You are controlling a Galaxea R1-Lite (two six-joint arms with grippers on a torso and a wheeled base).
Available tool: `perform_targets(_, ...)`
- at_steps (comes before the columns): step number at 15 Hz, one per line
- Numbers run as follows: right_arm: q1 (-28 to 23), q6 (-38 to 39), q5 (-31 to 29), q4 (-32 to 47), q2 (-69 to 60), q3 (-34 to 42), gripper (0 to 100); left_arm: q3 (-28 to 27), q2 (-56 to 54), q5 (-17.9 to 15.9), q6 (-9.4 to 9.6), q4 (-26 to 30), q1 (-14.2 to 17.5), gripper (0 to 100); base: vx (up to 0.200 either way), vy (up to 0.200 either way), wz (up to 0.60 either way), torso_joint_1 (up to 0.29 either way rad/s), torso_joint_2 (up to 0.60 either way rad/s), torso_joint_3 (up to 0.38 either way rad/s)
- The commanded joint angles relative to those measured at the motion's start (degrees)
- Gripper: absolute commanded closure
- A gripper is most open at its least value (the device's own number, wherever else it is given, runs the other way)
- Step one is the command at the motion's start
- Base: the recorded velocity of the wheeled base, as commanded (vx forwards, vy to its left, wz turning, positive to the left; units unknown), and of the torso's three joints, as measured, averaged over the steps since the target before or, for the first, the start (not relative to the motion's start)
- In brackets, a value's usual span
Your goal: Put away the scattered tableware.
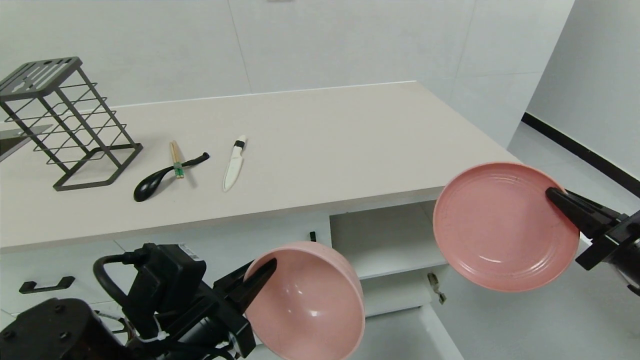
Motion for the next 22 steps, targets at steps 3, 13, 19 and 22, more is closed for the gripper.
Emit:
perform_targets(3,1.6,0.02,0.01,-0.03,1.2,0.76,100,0.19,-0.48,0.04,0.02,-0.08,0.01,100,0.0,0.0,0.0,-0.124,0.25,0.116)
perform_targets(13,10.57,-6.22,0.01,-0.03,6.04,5.59,100,1.42,-1.79,0.04,-0.07,-0.08,0.09,100,0.0,0.0,0.0,-0.106,0.21,0.105)
perform_targets(19,11.01,-6.22,0.01,-0.03,16.76,-0.65,100,1.77,-1.71,0.04,-0.07,-0.08,0.36,100,0.0,0.0,0.0,-0.209,0.36,0.155)
perform_targets(22,12.41,-6.22,0.01,-0.03,20.1,-3.02,100,1.86,-1.79,0.04,-0.24,-0.08,0.62,100,0.0,0.0,0.0,-0.248,0.35,0.141)
